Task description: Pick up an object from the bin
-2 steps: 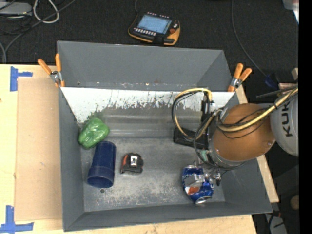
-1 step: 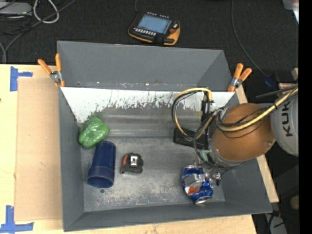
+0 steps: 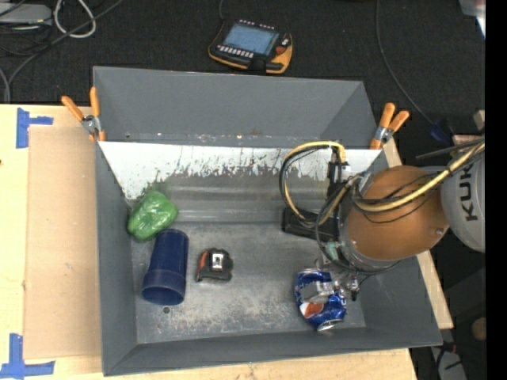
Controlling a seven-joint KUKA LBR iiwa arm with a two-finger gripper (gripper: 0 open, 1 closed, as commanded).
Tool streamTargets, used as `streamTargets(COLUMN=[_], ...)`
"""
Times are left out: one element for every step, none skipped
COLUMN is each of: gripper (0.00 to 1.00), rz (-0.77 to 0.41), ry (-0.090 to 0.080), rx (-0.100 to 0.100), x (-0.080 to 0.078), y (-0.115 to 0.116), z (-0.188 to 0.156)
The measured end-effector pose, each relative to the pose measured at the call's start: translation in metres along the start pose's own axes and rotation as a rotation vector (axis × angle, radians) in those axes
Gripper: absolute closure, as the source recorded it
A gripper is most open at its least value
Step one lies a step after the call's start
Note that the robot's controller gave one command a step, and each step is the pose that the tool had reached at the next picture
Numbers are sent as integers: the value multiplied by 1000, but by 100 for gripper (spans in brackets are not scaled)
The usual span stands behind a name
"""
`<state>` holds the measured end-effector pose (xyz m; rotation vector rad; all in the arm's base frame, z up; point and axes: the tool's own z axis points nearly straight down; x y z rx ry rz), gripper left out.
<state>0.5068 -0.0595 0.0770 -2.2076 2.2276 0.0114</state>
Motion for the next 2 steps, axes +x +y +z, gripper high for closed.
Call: streamTargets(gripper=[100, 100], rz=[1, 0], ry=[-4, -2], rx=[-7, -7], x=[-2, -2], y=[2, 2], z=[-20, -58])
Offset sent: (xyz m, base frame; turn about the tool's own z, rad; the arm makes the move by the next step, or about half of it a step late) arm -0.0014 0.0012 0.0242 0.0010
